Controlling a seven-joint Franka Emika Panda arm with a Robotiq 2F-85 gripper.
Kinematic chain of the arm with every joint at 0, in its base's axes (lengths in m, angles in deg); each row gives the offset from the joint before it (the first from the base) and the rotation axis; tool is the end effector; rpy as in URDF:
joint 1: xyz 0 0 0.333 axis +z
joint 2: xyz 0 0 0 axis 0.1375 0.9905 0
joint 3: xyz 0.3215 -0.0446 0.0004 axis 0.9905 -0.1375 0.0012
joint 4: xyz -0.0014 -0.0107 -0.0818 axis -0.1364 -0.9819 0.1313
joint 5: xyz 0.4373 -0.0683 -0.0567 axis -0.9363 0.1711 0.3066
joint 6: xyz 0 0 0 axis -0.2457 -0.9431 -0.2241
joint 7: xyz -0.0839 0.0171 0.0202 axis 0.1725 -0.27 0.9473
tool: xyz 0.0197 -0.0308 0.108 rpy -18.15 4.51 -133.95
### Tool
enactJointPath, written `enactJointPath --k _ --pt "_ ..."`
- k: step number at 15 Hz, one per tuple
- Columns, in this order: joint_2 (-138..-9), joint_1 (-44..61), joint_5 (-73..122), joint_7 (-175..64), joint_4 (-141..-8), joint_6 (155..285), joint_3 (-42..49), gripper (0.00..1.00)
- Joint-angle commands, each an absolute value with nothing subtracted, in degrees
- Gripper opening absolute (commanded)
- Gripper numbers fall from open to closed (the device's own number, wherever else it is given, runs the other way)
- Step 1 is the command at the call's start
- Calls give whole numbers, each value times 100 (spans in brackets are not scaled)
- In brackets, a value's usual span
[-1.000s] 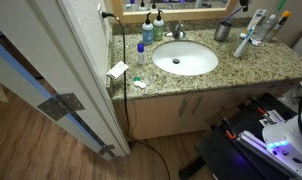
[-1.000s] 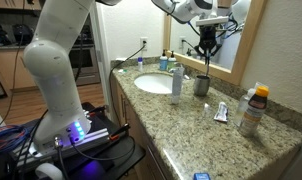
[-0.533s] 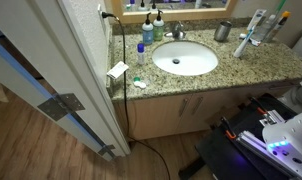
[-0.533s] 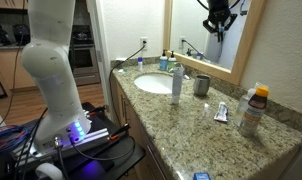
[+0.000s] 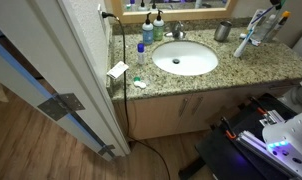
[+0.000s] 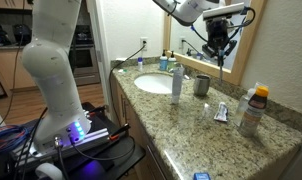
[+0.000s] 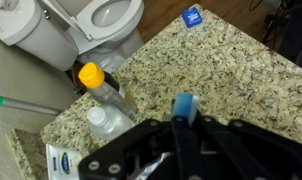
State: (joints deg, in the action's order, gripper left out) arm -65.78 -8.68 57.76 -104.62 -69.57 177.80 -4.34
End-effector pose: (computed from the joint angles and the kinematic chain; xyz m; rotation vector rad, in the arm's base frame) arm 0.5927 -0.3747 0.4030 2.5509 0.5536 -0.9300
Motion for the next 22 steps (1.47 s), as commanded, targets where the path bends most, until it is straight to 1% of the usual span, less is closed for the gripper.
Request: enactJointPath --k 1,7,10,11,12,13,15,17,18,20,21,22 --pt "-6199 -946 5558 -9819 -7147 18253 -344 2" --pt "-5778 -1145 4809 -9066 -7513 19391 -342 2" --pt "-5910 -1258 4885 -9011 -7926 20063 -415 2" --pt "-5953 -1294 4957 -9070 -8037 20259 -458 31" --pt "-6019 -1320 5009 -9127 -8134 20351 -508 32" --pt "-6092 -1340 5066 -9227 -8230 20412 -550 38" --pt "-6425 -1391 5154 -9674 -8519 20444 -567 53" --pt "-6941 -1376 5307 -10120 -8928 20647 -589 67" --pt "-7216 -1343 5377 -10267 -9086 20688 -620 73" --pt "-7780 -1317 5462 -10540 -9353 20793 -656 88" --pt "-8069 -1251 5467 -10551 -9449 20807 -642 95" --pt "-8349 -1212 5420 -10616 -9525 20813 -627 99"
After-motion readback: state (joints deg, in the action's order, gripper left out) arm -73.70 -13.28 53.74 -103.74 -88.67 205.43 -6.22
